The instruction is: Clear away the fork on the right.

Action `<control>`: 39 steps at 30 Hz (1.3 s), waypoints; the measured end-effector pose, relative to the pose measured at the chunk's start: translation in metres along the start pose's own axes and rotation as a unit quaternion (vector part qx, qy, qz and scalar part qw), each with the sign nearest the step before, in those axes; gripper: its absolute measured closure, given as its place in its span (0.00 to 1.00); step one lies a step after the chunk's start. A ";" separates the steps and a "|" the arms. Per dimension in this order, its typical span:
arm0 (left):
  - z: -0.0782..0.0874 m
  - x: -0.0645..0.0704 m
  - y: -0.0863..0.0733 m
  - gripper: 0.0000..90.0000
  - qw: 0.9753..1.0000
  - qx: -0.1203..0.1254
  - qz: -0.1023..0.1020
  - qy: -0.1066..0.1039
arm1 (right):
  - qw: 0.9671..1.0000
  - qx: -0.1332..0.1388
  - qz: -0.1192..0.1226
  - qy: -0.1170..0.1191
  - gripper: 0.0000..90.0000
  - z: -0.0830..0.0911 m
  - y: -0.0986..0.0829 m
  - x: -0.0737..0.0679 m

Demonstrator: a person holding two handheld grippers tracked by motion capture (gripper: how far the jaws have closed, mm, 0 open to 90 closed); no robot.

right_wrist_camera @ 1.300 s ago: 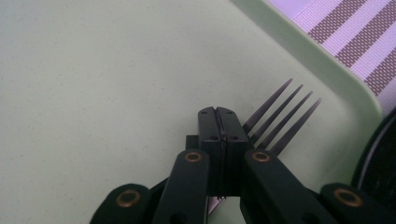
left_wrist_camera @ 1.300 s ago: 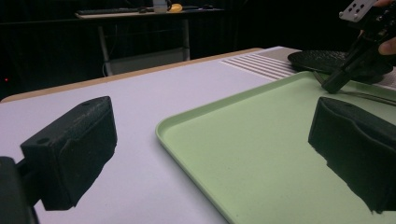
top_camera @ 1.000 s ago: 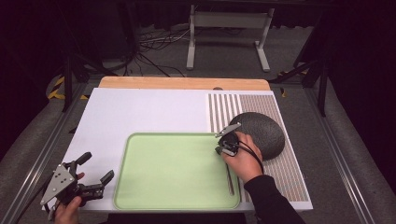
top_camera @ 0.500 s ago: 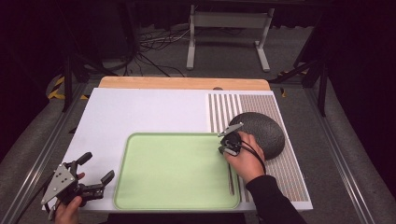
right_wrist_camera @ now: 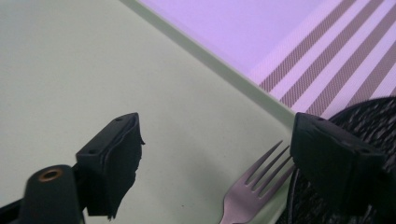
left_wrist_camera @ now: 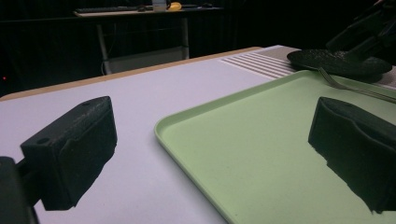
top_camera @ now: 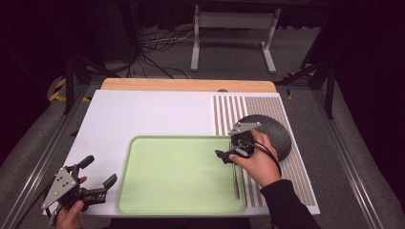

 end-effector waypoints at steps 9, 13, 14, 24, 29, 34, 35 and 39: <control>0.000 0.000 0.000 0.02 1.000 0.004 0.001 0.001 | 0.997 0.064 0.025 0.018 0.14 0.031 0.005 0.008; 0.001 0.000 0.000 0.02 1.000 0.004 0.000 0.001 | 0.996 0.086 0.033 0.019 0.12 0.041 0.004 0.013; 0.001 0.000 0.000 0.02 1.000 0.004 0.000 0.001 | 0.995 0.093 0.031 0.020 0.12 0.044 0.003 0.014; 0.001 0.000 0.000 0.02 1.000 0.006 0.002 0.001 | 0.992 0.121 0.025 0.015 0.12 0.063 -0.007 0.030; 0.000 0.000 0.000 0.02 1.000 0.006 0.002 0.001 | 0.989 0.146 0.022 0.013 0.12 0.075 -0.015 0.040; 0.000 0.000 0.000 0.02 1.000 0.005 0.002 0.001 | 0.986 0.163 0.019 0.011 0.12 0.081 -0.025 0.049; 0.001 0.000 0.000 0.02 1.000 0.005 0.002 0.001 | 0.986 0.167 0.018 0.011 0.12 0.082 -0.028 0.051; 0.001 0.000 0.000 0.02 1.000 0.006 0.001 0.002 | 0.982 0.186 0.014 0.007 0.11 0.087 -0.037 0.056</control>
Point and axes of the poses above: each handheld gripper's, and its own axes: z roughly backward along the jaws, y roughly out of its top, x roughly to its right, the point moved 2 cm from there along -z, roughly forward along the jaws, and after that the axes turned 11 degrees about -y, right-handed, at the moved point
